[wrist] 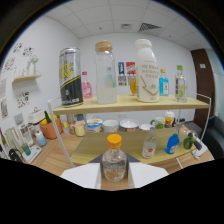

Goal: Make me a cup of Vodka Sunrise.

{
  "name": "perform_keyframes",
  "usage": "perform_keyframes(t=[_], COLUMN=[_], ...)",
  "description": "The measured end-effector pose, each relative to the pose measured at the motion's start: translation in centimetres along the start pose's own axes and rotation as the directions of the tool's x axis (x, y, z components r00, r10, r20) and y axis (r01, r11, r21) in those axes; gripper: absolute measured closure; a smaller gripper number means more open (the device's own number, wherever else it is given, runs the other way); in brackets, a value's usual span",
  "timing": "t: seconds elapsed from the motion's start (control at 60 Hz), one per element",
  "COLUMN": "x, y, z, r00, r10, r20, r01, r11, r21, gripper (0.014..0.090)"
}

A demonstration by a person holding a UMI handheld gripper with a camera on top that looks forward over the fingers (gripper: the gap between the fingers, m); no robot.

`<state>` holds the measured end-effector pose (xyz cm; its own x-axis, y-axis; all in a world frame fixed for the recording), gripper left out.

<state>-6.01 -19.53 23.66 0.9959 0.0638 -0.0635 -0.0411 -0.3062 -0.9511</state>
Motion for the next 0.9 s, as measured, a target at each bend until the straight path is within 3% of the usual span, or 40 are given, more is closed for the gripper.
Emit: perform_keyframes(t=[0.183,0.4,0.9], x=[-0.2,0.6,0.0], y=[6.0,12.8,20.9], z=[-1.2,2.3,6.8], r00=[1.0,0.998,0.997], r10=[0.023,0.027,-0.015], r20=[-0.012,-0.058,-0.07], r01=[-0.024,-0.034,-0.006], r11=[0.998,0.992,0.96], r21=[-0.06,-0.118,-0.281], gripper=[0.069,0.0692,0.0689])
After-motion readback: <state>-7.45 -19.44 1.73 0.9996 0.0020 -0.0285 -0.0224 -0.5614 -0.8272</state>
